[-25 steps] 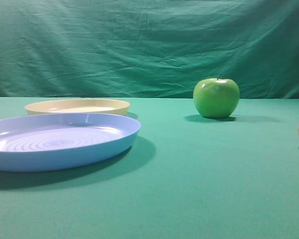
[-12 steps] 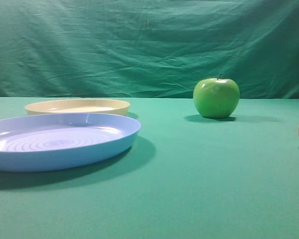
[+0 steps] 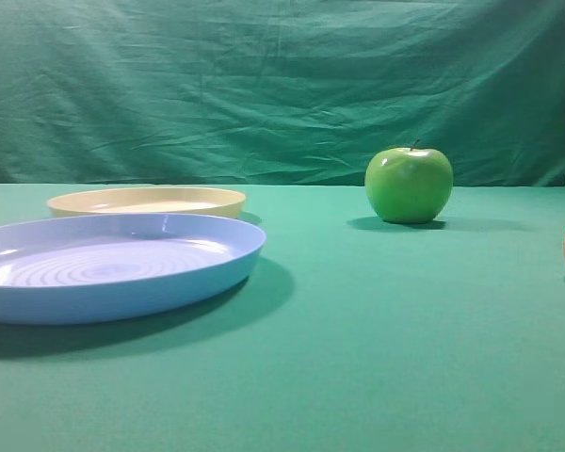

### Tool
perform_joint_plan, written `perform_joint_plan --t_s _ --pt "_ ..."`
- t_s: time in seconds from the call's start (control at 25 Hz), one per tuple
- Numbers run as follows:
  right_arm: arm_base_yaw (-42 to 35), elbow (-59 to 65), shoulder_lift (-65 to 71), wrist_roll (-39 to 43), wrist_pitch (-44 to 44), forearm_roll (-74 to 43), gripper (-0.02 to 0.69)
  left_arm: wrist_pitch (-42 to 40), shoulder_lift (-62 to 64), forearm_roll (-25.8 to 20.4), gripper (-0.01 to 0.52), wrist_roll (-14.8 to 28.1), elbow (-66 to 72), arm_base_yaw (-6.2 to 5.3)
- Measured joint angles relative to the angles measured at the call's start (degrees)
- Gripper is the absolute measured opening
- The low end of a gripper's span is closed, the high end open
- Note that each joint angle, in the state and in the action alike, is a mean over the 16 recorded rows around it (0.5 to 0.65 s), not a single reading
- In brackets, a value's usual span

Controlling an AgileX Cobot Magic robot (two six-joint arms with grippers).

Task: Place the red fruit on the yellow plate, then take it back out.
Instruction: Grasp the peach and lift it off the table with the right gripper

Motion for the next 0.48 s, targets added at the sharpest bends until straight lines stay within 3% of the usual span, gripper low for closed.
perform_joint_plan --t_s 0.48 --pt "-0.5 -0.29 12.95 1.89 -9.38 -0.82 0.644 0.0 0.0 0.0 0.0 0.0 0.0 0.0"
